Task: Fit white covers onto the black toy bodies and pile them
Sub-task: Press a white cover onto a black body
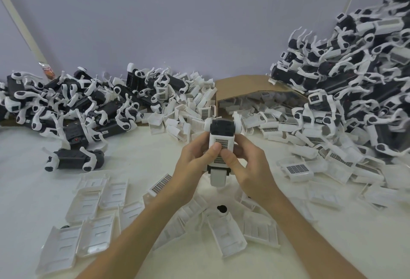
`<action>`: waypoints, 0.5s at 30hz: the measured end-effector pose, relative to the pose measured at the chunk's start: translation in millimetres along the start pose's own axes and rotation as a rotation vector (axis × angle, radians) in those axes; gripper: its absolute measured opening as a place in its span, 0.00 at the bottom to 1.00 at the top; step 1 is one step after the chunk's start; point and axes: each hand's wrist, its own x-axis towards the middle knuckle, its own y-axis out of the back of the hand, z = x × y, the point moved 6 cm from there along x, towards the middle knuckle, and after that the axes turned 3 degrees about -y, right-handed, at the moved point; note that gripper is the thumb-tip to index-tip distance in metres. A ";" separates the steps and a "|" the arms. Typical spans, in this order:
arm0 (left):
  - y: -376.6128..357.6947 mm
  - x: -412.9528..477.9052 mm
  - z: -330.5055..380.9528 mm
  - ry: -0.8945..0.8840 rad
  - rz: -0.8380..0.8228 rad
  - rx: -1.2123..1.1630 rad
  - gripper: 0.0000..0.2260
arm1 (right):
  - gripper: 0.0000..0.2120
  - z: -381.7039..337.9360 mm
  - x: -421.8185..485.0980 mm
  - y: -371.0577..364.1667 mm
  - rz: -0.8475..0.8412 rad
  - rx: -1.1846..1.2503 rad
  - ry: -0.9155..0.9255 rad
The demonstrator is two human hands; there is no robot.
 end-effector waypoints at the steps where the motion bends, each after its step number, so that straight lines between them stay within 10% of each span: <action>1: -0.6 0.2 0.1 -0.008 -0.003 -0.003 0.15 | 0.16 -0.3 -0.4 -0.1 0.003 0.001 0.005; 15: -6.4 -2.1 4.8 -0.142 0.033 0.081 0.08 | 0.15 7.2 0.6 -4.9 -0.001 0.289 -0.129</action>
